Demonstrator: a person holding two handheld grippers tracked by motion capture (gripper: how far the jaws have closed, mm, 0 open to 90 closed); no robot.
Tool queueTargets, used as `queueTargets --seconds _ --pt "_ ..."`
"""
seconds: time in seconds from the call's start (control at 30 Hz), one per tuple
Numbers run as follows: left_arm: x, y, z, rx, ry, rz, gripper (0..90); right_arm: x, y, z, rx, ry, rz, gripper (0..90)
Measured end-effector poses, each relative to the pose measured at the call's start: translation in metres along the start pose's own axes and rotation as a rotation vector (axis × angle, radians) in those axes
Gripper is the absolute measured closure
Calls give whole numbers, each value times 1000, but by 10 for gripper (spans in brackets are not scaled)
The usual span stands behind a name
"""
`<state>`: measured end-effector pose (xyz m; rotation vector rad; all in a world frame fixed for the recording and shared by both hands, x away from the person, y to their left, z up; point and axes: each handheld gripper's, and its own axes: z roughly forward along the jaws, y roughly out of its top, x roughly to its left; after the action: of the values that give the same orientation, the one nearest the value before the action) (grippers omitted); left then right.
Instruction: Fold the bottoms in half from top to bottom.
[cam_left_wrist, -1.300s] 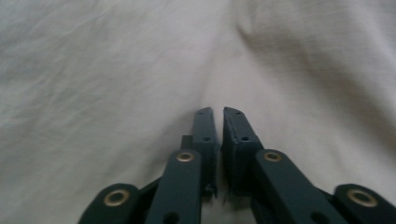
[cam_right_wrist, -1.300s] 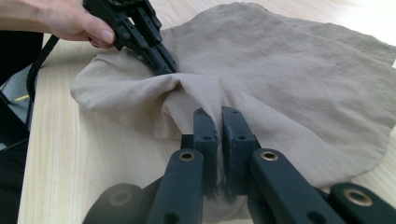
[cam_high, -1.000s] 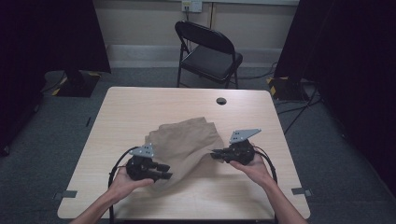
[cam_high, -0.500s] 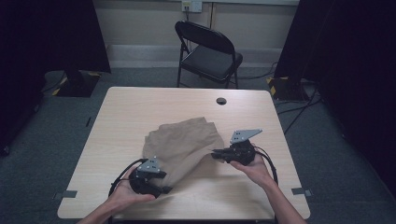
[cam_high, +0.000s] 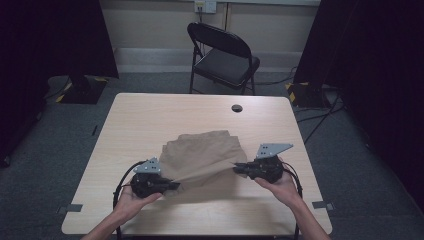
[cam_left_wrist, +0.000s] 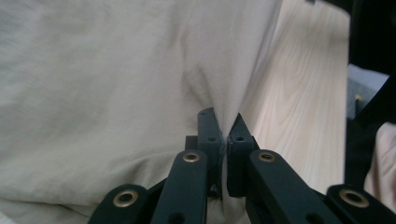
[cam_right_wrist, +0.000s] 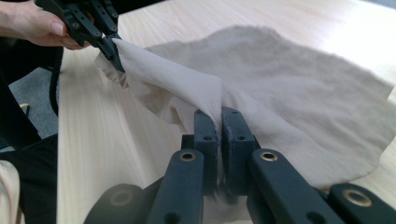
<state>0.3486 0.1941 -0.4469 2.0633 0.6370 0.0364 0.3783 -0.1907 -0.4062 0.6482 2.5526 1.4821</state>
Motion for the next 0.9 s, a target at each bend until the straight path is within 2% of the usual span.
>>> queueTargets --seconds 0.13,0.3,0.5,0.57,0.63,0.73,0.83,0.9 --pt "-2 6 -9 -42 -29 3 879 10 2 -11 -22 6 -9 862" --pt "-14 14 -22 -44 -60 36 880 28 4 -25 -34 21 -35 862" --pt "-30 35 -47 -78 -114 81 876 49 12 -47 -77 36 -74 861" --pt "-32 44 -54 -97 -108 94 872 53 20 -54 -100 25 -93 860" --pt "-28 52 -57 -115 -99 89 868 51 28 -57 -118 12 -102 860" --pt "-11 56 -53 -130 -100 35 854 36 33 -50 -128 3 -77 859" --pt "5 52 -40 -102 -81 -3 863 17 25 -35 -92 4 -29 859" --pt "14 48 -32 -87 -82 -17 867 7 18 -24 -59 1 -5 859"
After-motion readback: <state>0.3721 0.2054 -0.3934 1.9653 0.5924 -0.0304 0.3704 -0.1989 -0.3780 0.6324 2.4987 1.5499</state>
